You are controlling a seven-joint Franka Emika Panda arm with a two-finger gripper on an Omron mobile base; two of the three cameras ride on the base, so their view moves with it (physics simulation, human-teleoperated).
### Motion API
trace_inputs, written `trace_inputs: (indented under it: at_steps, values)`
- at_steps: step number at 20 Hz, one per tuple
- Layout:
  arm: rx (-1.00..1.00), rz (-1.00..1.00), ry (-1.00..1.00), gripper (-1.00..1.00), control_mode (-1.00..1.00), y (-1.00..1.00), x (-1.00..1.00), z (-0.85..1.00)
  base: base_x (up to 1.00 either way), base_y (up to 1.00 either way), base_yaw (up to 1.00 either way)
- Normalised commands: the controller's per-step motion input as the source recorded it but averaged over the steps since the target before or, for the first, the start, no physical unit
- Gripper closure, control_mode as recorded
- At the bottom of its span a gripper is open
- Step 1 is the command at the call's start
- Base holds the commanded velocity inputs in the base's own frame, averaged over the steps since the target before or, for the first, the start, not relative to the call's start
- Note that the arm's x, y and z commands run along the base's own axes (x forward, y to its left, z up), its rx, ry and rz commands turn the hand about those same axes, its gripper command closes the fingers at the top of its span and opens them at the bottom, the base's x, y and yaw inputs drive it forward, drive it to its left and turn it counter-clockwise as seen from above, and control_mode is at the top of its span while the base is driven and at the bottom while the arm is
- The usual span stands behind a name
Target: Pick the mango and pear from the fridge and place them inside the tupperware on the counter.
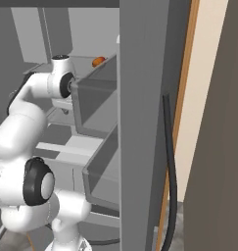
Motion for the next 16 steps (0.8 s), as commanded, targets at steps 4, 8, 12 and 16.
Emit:
trace_inputs:
  at_steps: [4, 8, 12, 16]
  values:
    - [0.00, 0.00, 0.00, -1.00, -1.00, 0.05, 0.43, -0.18, 0.00, 0.00, 0.00]
    - [0.00, 0.00, -0.12, -1.00, -1.00, 0.00, 0.39, -0.31, 0.00, 0.00, 0.00]
    - [-0.03, 0.00, -0.39, -1.00, -1.00, 0.00, 0.22, -0.48, 0.00, 0.00, 0.00]
    - [0.00, 0.00, -0.30, -1.00, -1.00, 0.00, 0.22, -0.41, 0.00, 0.00, 0.00]
